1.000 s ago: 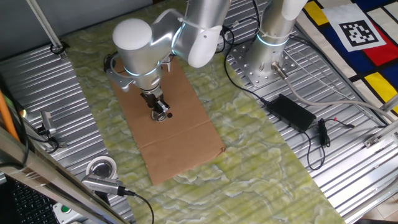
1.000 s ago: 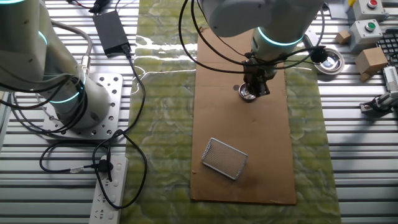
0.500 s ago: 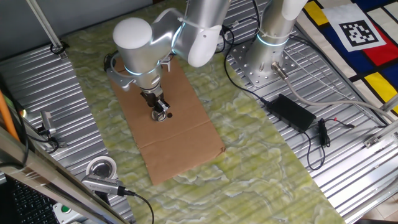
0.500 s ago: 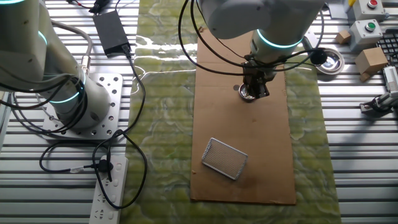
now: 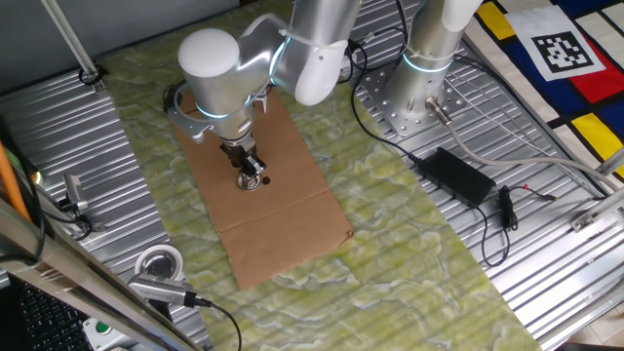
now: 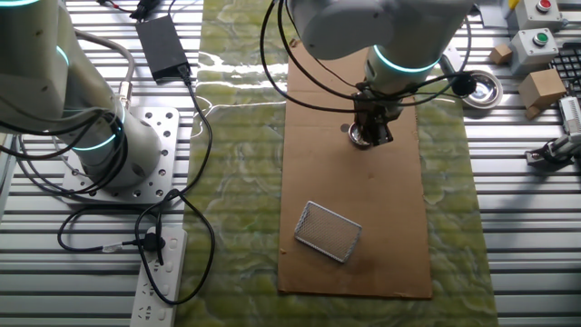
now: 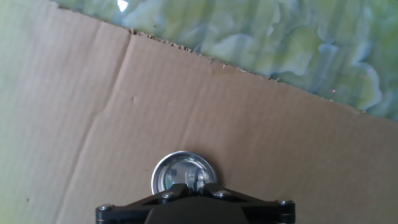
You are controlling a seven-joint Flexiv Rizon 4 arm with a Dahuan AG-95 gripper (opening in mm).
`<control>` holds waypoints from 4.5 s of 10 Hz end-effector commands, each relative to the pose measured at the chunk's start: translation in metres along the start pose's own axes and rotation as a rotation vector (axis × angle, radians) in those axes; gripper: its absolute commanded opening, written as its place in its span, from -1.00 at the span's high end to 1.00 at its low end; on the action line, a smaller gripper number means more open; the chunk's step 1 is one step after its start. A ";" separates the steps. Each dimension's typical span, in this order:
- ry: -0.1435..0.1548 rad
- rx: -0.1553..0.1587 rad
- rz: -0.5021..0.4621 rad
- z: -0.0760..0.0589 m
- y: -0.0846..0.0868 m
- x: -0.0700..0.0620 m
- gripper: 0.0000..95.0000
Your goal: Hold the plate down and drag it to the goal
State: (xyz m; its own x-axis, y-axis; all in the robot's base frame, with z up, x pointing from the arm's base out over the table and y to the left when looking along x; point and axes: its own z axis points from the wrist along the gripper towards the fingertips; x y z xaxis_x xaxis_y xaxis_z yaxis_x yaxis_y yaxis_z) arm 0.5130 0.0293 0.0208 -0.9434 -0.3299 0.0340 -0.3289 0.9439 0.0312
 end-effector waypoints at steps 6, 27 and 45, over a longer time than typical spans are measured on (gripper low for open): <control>0.000 0.006 -0.010 0.002 -0.003 0.005 1.00; 0.001 0.010 -0.060 0.000 -0.026 0.027 1.00; -0.021 0.010 -0.050 -0.006 -0.034 0.028 1.00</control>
State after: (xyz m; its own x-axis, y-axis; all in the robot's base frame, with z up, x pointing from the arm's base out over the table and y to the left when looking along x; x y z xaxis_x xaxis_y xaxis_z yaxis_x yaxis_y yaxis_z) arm 0.4984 -0.0109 0.0257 -0.9270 -0.3749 0.0116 -0.3746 0.9269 0.0221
